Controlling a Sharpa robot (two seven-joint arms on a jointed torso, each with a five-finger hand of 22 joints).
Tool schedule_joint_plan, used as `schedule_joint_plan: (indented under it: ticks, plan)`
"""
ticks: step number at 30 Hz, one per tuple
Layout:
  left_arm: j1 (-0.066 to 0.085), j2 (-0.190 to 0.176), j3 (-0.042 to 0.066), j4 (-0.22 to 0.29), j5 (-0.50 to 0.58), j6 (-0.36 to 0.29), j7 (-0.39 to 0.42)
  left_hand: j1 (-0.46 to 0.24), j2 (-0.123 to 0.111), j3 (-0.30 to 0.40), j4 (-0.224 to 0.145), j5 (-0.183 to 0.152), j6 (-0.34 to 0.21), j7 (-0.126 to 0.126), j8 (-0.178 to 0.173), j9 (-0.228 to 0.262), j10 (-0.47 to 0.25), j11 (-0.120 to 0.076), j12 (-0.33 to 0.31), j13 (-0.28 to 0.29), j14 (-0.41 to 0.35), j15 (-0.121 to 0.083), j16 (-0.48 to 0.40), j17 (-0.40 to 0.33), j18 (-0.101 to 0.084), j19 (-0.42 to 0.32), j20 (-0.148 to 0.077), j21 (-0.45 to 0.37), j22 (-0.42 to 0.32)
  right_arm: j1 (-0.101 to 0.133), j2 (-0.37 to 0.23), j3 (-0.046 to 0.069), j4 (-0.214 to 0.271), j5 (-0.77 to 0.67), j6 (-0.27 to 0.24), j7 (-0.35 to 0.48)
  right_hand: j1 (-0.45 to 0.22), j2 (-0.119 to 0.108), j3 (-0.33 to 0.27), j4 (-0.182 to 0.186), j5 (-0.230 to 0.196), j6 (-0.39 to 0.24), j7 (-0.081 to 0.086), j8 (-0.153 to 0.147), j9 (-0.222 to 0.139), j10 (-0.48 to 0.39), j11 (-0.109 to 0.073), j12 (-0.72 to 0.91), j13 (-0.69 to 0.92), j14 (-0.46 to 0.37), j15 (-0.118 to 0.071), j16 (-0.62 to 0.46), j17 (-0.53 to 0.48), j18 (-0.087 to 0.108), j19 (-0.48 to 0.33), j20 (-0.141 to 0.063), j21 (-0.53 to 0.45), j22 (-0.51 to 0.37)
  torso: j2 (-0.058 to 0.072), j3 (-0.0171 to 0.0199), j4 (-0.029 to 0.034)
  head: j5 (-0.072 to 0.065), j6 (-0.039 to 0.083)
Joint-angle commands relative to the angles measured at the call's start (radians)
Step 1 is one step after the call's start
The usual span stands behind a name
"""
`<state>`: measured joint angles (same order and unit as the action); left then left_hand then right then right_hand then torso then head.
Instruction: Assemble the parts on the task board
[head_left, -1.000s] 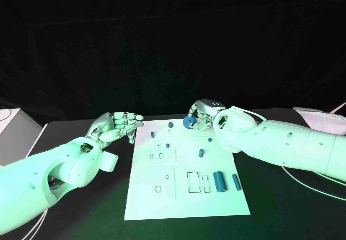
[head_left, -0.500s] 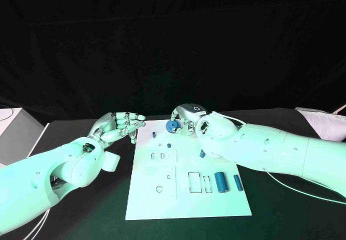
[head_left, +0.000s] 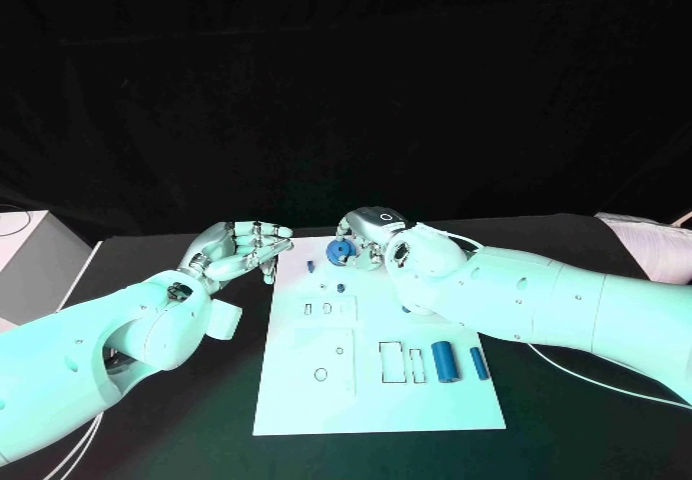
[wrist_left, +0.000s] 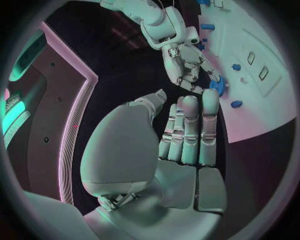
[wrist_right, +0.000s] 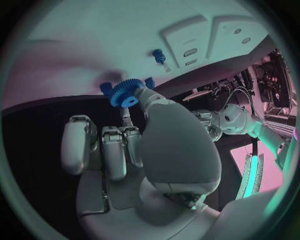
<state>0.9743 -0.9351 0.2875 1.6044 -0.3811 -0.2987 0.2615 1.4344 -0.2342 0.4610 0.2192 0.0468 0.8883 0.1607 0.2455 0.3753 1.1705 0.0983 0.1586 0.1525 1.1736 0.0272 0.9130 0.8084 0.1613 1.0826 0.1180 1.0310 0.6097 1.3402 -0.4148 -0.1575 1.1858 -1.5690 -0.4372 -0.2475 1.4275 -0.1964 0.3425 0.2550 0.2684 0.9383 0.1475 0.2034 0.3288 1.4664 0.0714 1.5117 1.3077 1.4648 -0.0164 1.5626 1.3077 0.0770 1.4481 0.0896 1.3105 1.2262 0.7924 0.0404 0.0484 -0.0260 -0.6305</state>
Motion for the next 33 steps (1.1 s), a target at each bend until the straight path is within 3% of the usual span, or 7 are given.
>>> schedule_joint_plan:
  ticks: [1,28,33]
  plan:
    - [0.001,0.001,0.001,0.004,0.006,0.012,0.009,-0.001,0.008,0.002,-0.006,0.002,-0.003,0.005,-0.003,0.001,-0.009,0.001,-0.005,0.001,-0.004,-0.001,-0.003,0.001,0.011,-0.008,0.002,0.000,0.000,0.000,-0.001,0.000,0.003,-0.017,0.018,0.011,-0.004,-0.003,0.005,-0.001,0.002,0.002,-0.001,0.002,0.001,0.047,-0.009,0.000,0.188,0.102,-0.007,0.002,0.242,-0.005,-0.001,-0.009,-0.001,0.000,-0.001,0.0000,-0.0008,0.002,-0.002]
    - [0.001,-0.002,0.001,0.007,0.006,0.010,0.009,-0.003,0.008,0.003,-0.007,0.002,-0.003,0.005,-0.003,0.002,-0.009,0.001,-0.004,0.002,-0.005,-0.001,-0.005,0.000,0.012,-0.011,0.003,0.001,-0.001,-0.012,0.016,-0.004,-0.039,-0.018,0.051,0.006,-0.020,-0.016,0.013,-0.003,-0.010,-0.007,0.002,-0.009,-0.003,0.033,-0.006,-0.016,0.170,0.099,-0.006,-0.002,0.229,-0.001,-0.009,-0.008,-0.016,-0.017,0.000,-0.0003,0.0005,0.009,-0.012]
    - [0.001,-0.001,0.001,0.007,0.006,0.010,0.009,-0.003,0.008,0.003,-0.007,0.002,-0.003,0.005,-0.003,0.002,-0.009,0.001,-0.004,0.002,-0.005,-0.001,-0.005,0.000,0.012,-0.011,0.003,0.001,-0.001,-0.013,0.022,-0.004,-0.044,-0.018,0.046,0.007,-0.033,-0.022,0.018,-0.005,-0.037,-0.020,0.004,-0.021,-0.008,0.022,-0.005,-0.027,0.158,0.097,-0.003,-0.004,0.223,0.001,-0.015,-0.006,-0.027,-0.027,0.000,-0.0007,-0.0014,0.011,-0.012]
